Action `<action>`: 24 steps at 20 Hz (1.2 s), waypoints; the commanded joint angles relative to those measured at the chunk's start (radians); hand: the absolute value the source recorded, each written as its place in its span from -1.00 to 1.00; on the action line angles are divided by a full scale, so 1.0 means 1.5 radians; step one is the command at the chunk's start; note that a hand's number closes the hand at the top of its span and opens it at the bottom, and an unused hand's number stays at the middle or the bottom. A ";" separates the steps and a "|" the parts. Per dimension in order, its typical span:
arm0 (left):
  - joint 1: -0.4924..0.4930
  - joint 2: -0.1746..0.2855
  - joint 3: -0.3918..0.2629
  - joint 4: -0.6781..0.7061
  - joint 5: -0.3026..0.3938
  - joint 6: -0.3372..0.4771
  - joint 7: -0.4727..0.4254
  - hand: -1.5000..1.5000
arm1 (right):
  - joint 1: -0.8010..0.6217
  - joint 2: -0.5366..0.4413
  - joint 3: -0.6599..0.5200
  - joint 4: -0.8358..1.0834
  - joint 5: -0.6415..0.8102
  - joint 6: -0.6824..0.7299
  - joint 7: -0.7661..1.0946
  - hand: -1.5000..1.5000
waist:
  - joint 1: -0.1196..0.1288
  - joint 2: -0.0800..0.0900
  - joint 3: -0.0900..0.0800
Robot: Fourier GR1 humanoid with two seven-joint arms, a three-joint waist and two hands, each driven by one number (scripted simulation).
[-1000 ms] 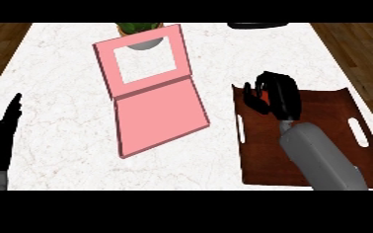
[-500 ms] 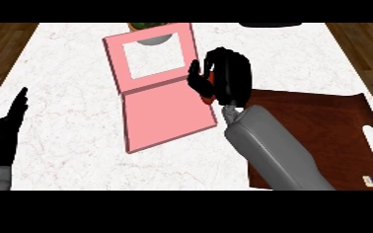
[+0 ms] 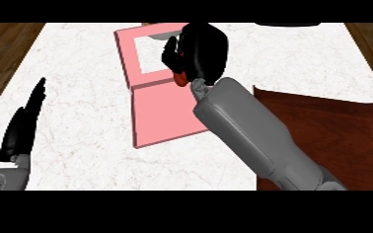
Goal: Pick the bell pepper from the tray and place it in the cardboard box
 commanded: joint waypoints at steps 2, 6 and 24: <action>-0.009 0.014 0.006 -0.018 0.003 -0.029 0.002 0.00 | -0.081 0.008 0.036 0.129 -0.052 -0.065 0.063 1.00 | 0.020 0.005 0.000; -0.020 -0.001 0.000 0.007 -0.009 -0.020 0.003 0.00 | -0.093 0.008 -0.021 0.265 -0.044 -0.127 0.007 1.00 | 0.023 0.010 0.000; -0.071 0.006 0.021 0.028 -0.009 -0.043 0.017 0.00 | -0.084 0.008 -0.030 0.336 -0.231 -0.423 -0.216 -1.00 | 0.024 0.011 0.001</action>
